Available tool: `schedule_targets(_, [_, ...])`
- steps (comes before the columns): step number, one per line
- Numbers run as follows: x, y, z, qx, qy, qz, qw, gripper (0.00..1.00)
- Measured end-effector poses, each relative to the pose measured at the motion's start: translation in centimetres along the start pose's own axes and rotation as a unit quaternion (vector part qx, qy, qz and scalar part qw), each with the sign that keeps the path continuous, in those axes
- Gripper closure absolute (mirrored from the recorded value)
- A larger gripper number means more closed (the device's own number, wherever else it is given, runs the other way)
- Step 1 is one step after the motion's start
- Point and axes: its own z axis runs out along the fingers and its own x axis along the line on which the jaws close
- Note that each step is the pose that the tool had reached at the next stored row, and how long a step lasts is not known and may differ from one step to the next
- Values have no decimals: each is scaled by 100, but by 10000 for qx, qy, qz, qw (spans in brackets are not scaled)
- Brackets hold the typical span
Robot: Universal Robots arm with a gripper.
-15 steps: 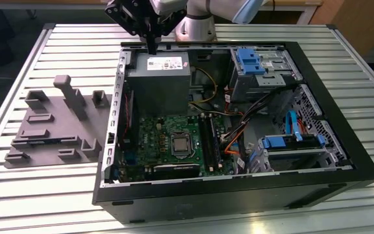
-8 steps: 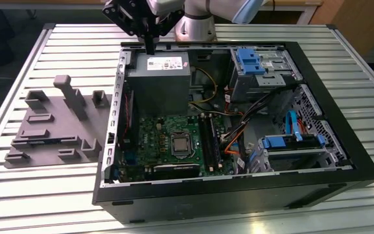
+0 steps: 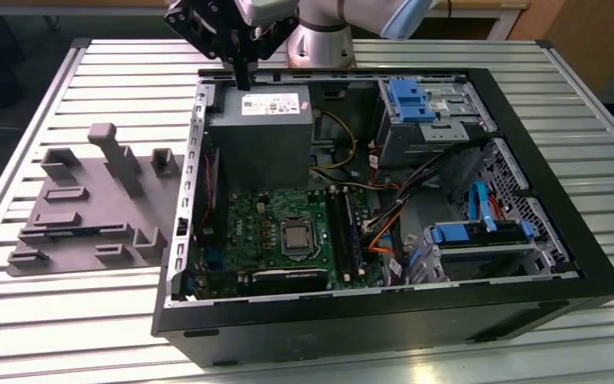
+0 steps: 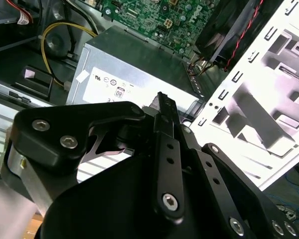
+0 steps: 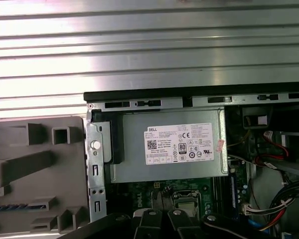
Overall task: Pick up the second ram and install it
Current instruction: 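Reach for the second ram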
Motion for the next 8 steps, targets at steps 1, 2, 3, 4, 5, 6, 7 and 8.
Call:
schedule_targets(1, [5, 0, 0, 0, 0, 0, 10000, 89])
schedule_targets(2, [10, -1, 0, 1, 1, 0, 10000, 89])
schedule_targets(3, [15, -1, 1, 0, 0, 0, 10000, 89])
schedule_targets(4, [19, -1, 1, 1, 1, 0, 10000, 89])
schedule_targets(5, [24, -2, 2, 1, 1, 0, 10000, 89])
schedule_targets(6, [29, -2, 3, 0, 0, 0, 10000, 89])
schedule_targets(7, [34, -3, 3, 0, 0, 0, 10000, 89])
schedule_targets(8, [38, -3, 3, 1, 1, 0, 10000, 89])
